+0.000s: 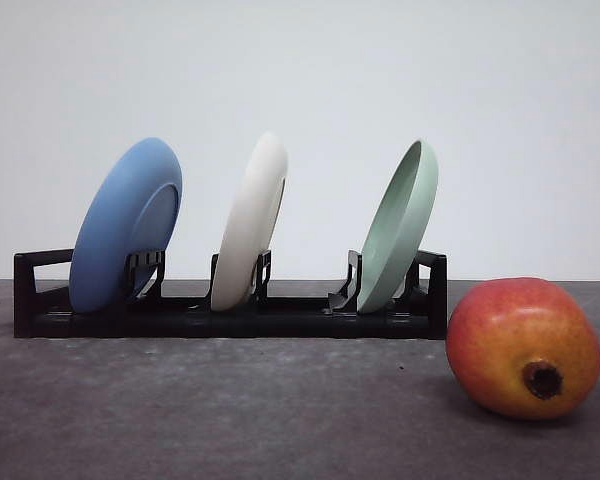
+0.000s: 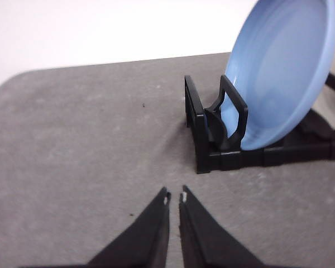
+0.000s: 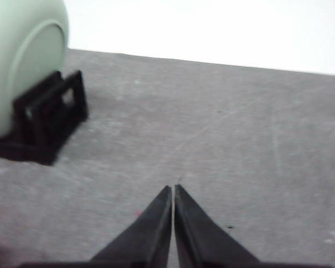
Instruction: Place pomegranate in white plate
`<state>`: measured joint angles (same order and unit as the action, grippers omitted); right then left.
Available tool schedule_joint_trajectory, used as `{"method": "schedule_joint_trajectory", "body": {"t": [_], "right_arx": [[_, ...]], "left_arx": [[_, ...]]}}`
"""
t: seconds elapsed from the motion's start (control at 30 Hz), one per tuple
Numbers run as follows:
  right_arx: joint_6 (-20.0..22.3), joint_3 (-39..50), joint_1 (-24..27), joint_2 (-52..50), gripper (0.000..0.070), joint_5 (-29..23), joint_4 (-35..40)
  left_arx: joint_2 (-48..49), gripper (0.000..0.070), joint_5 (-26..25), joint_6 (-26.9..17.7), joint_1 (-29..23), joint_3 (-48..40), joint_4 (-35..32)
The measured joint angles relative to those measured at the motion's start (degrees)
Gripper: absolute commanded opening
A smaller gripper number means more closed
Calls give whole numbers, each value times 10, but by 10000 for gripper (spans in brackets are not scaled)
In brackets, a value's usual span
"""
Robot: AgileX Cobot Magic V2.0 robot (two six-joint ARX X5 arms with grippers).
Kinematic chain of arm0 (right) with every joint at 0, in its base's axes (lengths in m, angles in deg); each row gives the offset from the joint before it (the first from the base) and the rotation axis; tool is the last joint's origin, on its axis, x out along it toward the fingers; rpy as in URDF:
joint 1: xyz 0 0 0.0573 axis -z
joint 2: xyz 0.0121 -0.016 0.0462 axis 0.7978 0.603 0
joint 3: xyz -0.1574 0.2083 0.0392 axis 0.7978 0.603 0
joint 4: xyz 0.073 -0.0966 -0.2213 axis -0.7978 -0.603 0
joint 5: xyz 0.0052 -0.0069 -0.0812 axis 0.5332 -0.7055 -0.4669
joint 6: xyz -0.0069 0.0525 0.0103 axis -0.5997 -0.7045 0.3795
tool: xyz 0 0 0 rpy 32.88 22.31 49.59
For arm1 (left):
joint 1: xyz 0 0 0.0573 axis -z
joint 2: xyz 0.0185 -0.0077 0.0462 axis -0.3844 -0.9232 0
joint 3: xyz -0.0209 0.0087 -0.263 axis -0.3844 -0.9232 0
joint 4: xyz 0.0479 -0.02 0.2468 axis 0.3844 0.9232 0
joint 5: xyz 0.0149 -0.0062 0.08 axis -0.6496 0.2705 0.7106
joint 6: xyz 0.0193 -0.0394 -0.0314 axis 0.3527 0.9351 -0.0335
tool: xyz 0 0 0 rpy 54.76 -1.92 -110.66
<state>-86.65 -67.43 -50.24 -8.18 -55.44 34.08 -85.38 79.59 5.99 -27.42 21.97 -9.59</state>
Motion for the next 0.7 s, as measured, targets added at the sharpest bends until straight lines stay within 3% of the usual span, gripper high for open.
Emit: {"method": "schedule_joint_trajectory", "body": {"t": [0.17,0.37,0.7], "right_arx": [[-69,0,0,0,0,-1,-6],[-108,0,0,0,0,-1,-6],[-176,-1,0,0,0,1,-9]], "left_arx": [[0,11,0,103,0,0,0],[0,11,0,215,0,0,0],[0,10,-9,310,0,3,0]]}}
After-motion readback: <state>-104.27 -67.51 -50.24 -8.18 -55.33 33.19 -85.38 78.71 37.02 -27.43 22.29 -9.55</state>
